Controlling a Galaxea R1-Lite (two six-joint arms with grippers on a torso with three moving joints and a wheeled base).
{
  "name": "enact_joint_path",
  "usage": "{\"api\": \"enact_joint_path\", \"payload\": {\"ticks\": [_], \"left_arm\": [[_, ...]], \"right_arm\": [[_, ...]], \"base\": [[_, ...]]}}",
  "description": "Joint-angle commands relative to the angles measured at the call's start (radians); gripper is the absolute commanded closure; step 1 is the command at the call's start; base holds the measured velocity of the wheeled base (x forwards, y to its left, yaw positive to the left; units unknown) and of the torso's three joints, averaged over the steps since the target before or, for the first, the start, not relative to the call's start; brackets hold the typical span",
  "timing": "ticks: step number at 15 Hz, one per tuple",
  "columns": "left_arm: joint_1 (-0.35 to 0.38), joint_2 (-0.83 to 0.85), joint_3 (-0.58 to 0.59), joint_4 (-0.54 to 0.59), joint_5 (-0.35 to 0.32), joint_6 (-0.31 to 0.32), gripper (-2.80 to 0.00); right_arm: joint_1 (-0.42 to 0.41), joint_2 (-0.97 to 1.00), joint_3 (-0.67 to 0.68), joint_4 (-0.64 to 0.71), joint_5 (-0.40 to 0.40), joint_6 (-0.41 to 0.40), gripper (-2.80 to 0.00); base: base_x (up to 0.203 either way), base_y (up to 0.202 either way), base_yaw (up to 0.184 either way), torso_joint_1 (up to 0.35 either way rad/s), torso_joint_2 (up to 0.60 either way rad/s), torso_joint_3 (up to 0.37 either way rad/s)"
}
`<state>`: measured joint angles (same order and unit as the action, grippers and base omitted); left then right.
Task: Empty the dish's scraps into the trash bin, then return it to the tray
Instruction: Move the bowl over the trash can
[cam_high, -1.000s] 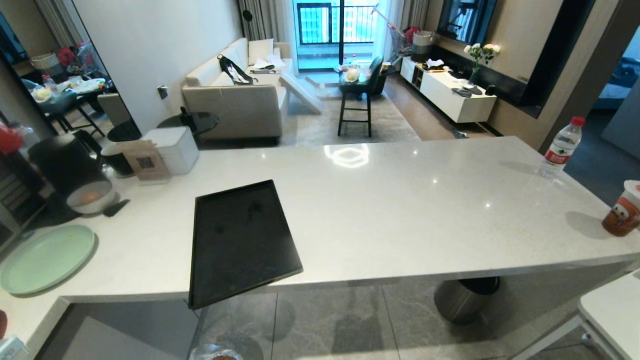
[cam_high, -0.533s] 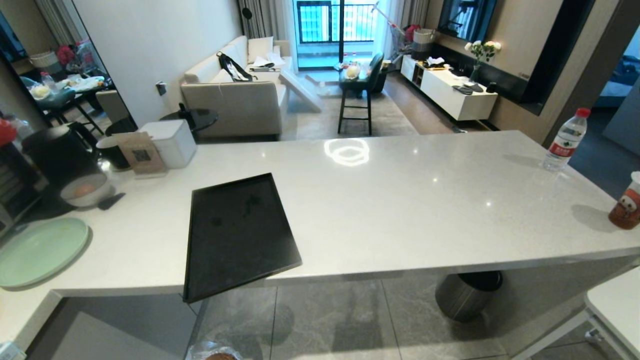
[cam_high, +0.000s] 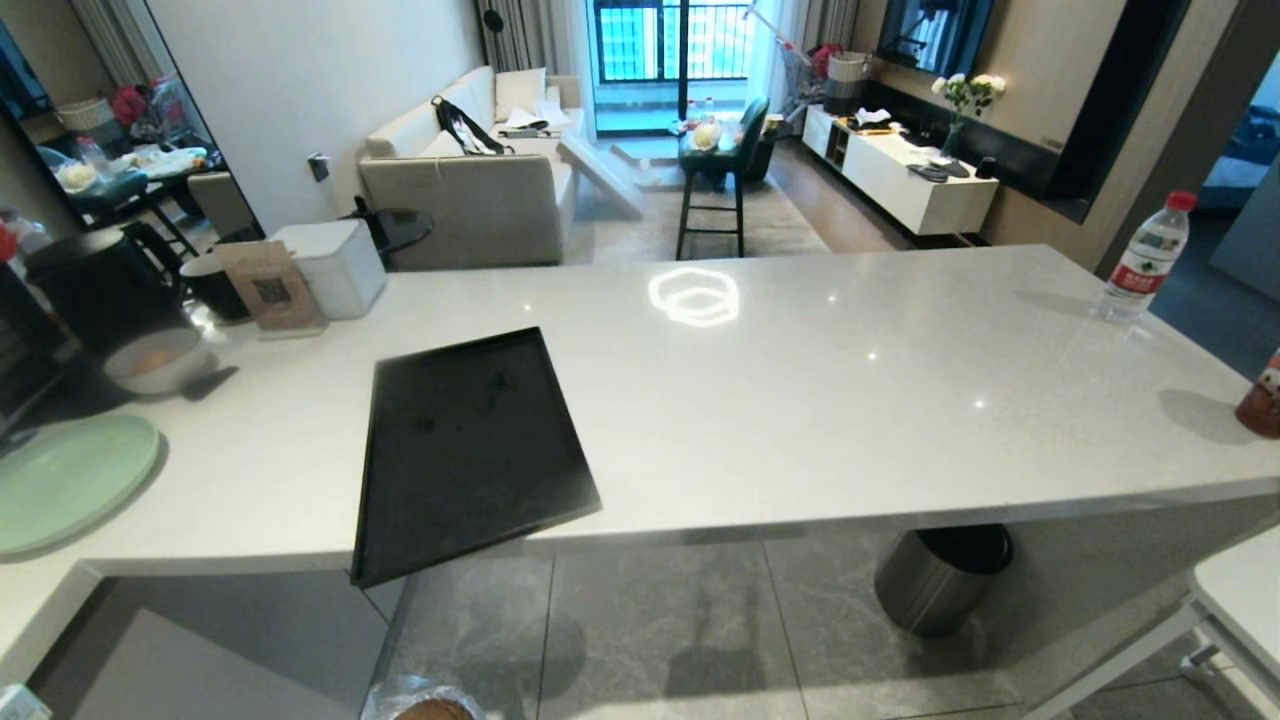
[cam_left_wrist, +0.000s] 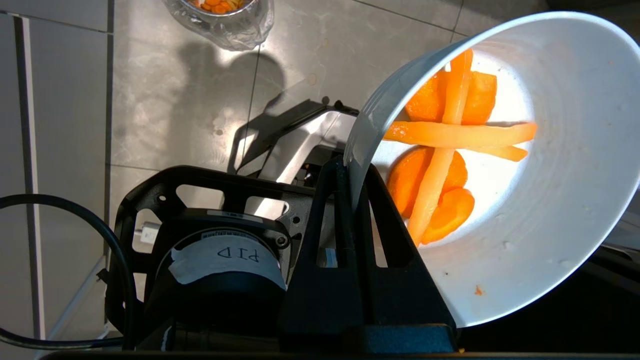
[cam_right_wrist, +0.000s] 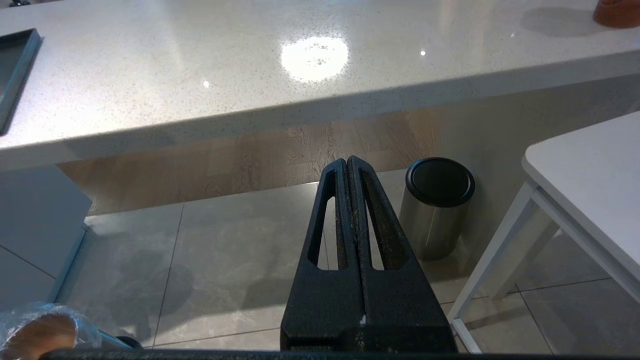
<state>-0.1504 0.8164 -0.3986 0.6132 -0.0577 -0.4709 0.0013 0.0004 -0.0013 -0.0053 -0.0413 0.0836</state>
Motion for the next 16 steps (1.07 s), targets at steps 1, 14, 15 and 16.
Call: {"api": "enact_joint_path", "payload": {"ticks": [1,14,15,16], "left_arm": [[-0.001,0.001,0.007,0.002,-0.001,-0.003,0.00],[-0.011,0.004,0.009,0.002,-0.001,-0.005,0.00],[-0.012,0.004,0.008,0.002,-0.001,-0.005,0.00],[-0.012,0.004,0.007,0.002,-0.001,-0.005,0.00]], "right_arm": [[0.000,0.001,0.001,-0.001,0.000,0.001,0.00],[0.000,0.001,0.001,-0.001,0.000,0.001,0.00],[0.000,0.001,0.001,-0.001,0.000,0.001,0.00],[0.000,0.001,0.000,-0.001,0.000,0.001,0.00]], "base": [[0.000,0.000,0.000,-0.127,0.35,0.208],[0.000,0.000,0.000,-0.157,0.45,0.291],[0.000,0.000,0.000,-0.158,0.53,0.369],[0.000,0.000,0.000,-0.144,0.52,0.373]]}}
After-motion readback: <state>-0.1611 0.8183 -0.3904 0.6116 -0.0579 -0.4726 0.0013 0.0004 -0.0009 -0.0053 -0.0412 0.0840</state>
